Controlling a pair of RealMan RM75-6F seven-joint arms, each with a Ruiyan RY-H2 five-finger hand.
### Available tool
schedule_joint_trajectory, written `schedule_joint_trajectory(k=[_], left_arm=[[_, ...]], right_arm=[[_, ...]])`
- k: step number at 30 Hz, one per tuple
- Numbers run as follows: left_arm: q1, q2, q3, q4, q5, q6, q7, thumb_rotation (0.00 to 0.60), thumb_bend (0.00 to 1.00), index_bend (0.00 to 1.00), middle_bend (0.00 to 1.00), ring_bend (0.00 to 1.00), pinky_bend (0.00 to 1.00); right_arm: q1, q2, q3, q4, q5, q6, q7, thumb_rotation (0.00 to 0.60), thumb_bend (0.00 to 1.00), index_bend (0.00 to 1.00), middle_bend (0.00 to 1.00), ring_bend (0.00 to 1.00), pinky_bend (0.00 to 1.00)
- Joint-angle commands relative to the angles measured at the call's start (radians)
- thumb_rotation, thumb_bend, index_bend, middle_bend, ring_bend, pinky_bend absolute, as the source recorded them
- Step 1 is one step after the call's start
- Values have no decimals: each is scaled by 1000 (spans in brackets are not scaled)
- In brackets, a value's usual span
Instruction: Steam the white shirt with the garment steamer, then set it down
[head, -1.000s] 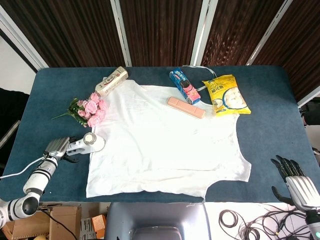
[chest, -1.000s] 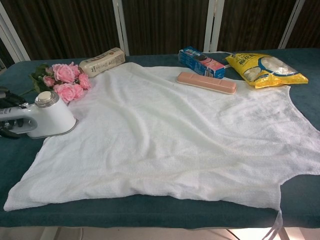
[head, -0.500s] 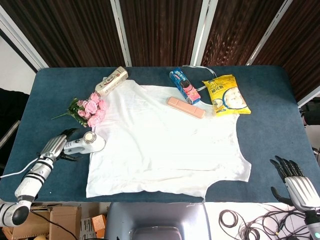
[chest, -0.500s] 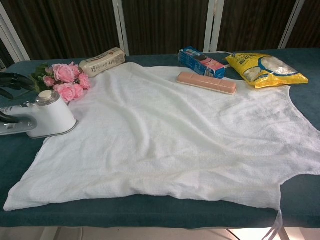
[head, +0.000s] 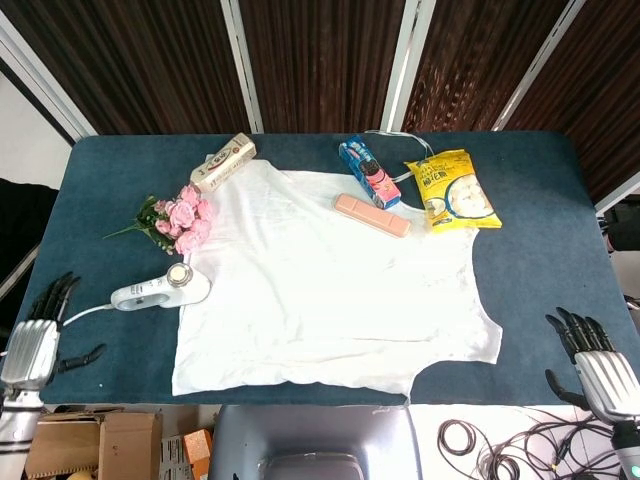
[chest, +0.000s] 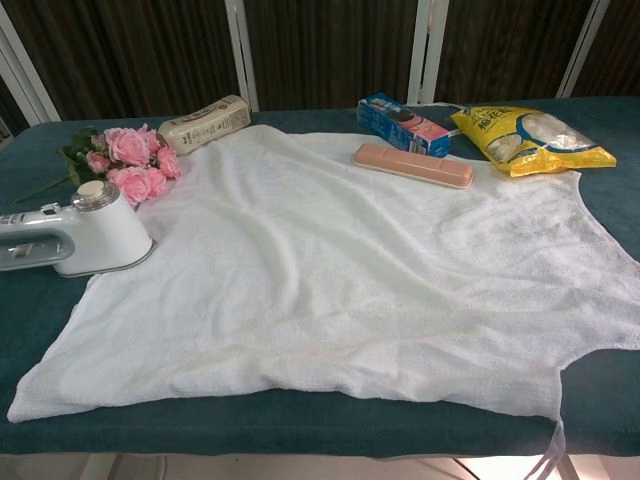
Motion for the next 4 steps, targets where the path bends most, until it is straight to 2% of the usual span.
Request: schedule_joint_trajectory(k=[1, 4], left_arm=[[36, -14, 40, -4, 70, 51, 43, 600, 6, 0, 0, 0, 119], [33, -7, 54, -9, 89, 37, 37, 600, 5, 0, 0, 0, 119]], right_arm=[[-6, -4, 5, -2, 0, 12, -7, 600, 363, 0, 0, 0, 0], [-7, -5, 4, -1, 0, 11, -8, 600, 363, 0, 0, 0, 0]])
